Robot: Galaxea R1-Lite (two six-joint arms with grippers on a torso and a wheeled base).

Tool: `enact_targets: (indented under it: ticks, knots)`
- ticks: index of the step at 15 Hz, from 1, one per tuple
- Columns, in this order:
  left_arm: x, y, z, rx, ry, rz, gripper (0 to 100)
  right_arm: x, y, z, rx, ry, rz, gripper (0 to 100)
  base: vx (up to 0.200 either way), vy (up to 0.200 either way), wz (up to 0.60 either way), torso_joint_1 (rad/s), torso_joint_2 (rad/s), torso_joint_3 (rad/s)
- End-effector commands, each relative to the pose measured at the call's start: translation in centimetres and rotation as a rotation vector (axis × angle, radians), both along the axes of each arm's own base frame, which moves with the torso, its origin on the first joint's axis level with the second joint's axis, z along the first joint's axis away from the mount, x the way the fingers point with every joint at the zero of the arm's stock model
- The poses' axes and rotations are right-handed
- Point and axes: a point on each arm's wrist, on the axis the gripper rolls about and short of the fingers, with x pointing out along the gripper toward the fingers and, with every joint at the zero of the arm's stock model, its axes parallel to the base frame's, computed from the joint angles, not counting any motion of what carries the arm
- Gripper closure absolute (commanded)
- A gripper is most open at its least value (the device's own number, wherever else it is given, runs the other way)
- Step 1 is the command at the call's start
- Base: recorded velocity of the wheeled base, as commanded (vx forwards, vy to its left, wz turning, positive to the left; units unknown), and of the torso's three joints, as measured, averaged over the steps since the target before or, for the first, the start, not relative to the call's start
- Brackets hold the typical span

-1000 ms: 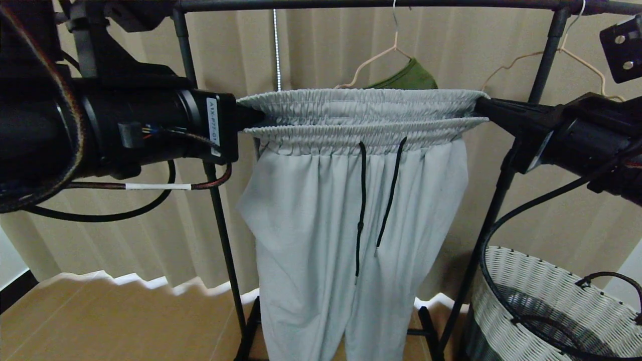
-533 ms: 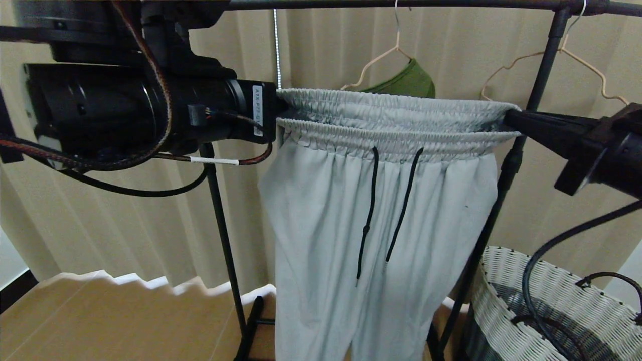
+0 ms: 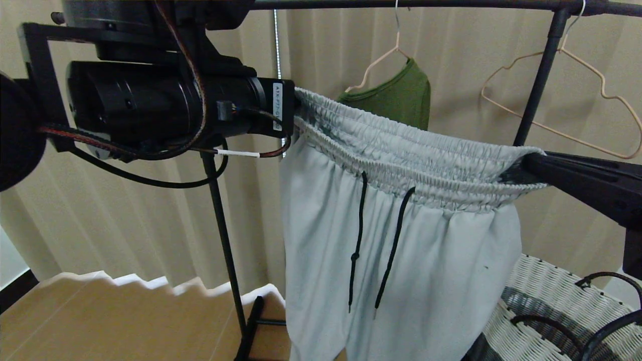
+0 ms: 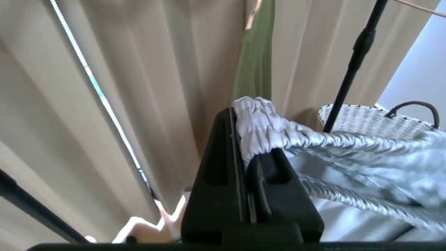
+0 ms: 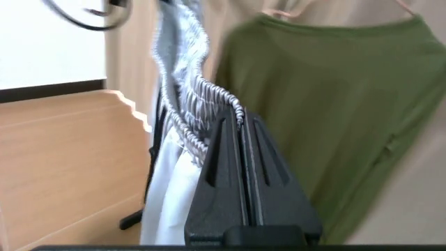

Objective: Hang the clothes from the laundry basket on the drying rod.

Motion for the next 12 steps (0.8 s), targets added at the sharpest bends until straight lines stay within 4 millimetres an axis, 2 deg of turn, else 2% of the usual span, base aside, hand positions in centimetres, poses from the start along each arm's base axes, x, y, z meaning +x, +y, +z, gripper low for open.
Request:
enact_targets:
  ticks: [1,5,8,12]
  knots:
    - [-0.1,-0.3,-0.1,0.002,0.002,-0.008,100,-0.2,-0.1,0.0,0.003,-0.005,0.004,100,0.0,0.0,0.0,0.0,0.0,0.0]
    - [-0.3,-0.2,-0.9,0.023,0.029,-0.011,100,0.6,-0.1,-0.6,-0.021,0.018,-0.038,100,0.0,0.0,0.0,0.0,0.0,0.0]
    - [-3.0,1.9,-0.2,0.031,0.024,-0.014,100,4.0,-1.2,0.3,-0.018,0.019,-0.183,100,0.0,0.0,0.0,0.0,0.0,0.0]
    - [-6.6,4.5,0.9,0.069,0.035,-0.105,100,8.2,-0.6,0.7,0.005,-0.016,-0.226,100,0.0,0.0,0.0,0.0,0.0,0.0]
